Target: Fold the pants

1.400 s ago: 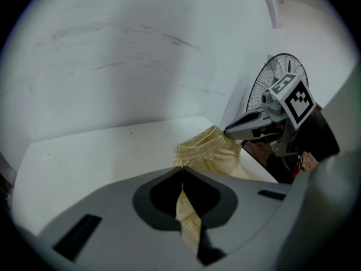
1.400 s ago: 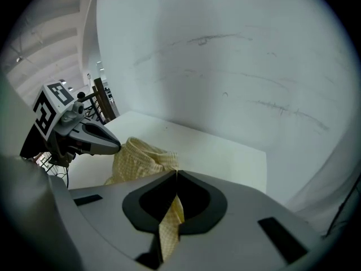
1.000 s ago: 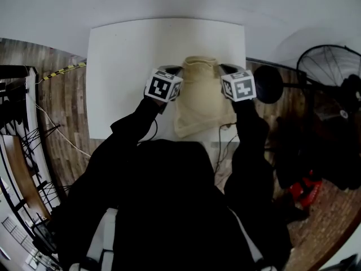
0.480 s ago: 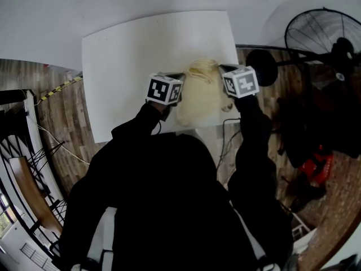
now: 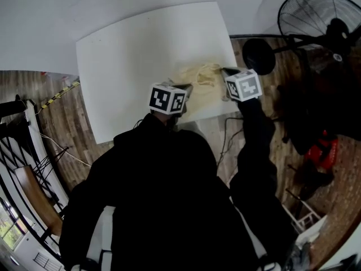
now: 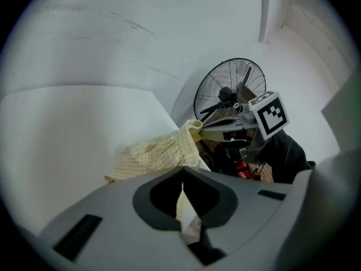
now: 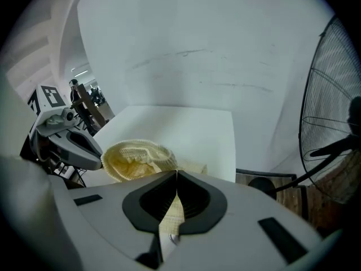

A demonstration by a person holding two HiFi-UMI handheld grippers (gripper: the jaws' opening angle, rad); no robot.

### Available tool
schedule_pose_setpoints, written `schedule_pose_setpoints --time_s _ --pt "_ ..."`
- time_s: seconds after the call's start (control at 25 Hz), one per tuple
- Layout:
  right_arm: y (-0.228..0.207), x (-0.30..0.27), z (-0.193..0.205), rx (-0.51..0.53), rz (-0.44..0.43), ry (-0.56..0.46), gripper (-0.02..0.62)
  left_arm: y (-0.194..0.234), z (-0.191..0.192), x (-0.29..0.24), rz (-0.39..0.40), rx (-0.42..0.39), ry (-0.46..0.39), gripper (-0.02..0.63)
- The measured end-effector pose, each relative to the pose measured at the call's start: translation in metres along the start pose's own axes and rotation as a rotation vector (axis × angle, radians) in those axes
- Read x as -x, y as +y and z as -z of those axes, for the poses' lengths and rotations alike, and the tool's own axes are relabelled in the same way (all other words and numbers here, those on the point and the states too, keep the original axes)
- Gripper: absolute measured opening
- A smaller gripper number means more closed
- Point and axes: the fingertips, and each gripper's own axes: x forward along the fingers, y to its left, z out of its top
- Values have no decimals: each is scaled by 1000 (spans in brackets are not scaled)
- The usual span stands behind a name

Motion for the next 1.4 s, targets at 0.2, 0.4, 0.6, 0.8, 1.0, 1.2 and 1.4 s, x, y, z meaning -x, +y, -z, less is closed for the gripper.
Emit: schedule_pose_setpoints --time_s 0.2,0.4,0.6,0.8,1.0,1.2,1.4 --pt "9 6 28 4 -6 28 8 -16 24 -9 16 -23 57 9" --pt "11 5 56 -13 -3 59 8 -28 46 -22 38 -39 119 11" --pt "13 0 78 -29 -14 81 8 -29 67 -33 46 -50 180 11" --pt "14 -7 99 -48 -18 116 8 -29 84 -45 39 -76 233 11" --pt "14 -16 110 -71 -29 135 9 -28 96 -56 42 -86 275 11" --pt "26 -10 123 -111 -127 140 81 -38 96 -51 98 -64 266 48" --pt "33 12 110 -141 -158 64 98 -45 83 -35 122 -58 213 51"
